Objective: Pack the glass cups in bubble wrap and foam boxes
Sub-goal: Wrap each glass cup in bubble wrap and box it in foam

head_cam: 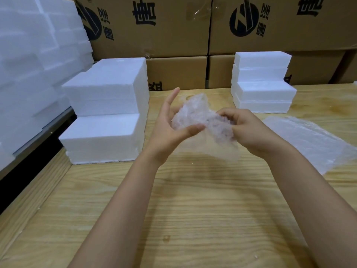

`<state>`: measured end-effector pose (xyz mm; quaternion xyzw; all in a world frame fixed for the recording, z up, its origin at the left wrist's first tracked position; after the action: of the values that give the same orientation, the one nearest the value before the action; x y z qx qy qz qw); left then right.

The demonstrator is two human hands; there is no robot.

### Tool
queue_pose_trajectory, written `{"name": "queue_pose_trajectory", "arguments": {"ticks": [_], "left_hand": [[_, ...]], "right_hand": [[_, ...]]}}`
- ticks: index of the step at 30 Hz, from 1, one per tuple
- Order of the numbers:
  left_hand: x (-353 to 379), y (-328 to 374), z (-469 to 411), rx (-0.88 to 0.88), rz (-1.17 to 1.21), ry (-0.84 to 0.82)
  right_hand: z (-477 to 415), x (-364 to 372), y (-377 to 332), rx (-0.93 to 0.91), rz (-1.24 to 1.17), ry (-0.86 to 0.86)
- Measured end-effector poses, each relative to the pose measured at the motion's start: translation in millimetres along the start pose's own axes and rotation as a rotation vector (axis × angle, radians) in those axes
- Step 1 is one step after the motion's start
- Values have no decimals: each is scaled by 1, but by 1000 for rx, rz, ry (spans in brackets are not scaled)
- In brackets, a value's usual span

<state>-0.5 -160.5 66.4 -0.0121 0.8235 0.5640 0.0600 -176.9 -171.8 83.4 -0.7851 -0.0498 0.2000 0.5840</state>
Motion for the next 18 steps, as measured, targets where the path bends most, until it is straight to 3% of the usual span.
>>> {"name": "queue_pose_trajectory", "arguments": {"ticks": [3, 7, 10, 14, 18], "left_hand": [[-12, -15, 0, -218, 389, 21], [-7, -37, 11, -392, 703, -27], [11, -43, 9, -329, 583, -19], [17, -46, 7, -280, 444, 170], [10, -42, 4, -234, 536, 69]], "right_hand": [[-1, -6, 6, 66, -178, 81], [-6, -10, 22, 173, -470, 238], [-8, 1, 31, 216, -557, 266], [-9, 12, 36, 198, -622, 221], [-9, 9, 35, 159, -554, 201]]}}
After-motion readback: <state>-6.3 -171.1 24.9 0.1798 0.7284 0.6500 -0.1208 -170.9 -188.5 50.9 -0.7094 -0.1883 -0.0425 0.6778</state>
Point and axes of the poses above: each hand's wrist, its own z-axis away from the middle knuckle, its own x-axis out of the palm, y = z × x, the point moved 4 cm from there along -z, towards the middle knuckle, and after that the axes turned 4 degrees about -z, right-handed, at the moved point
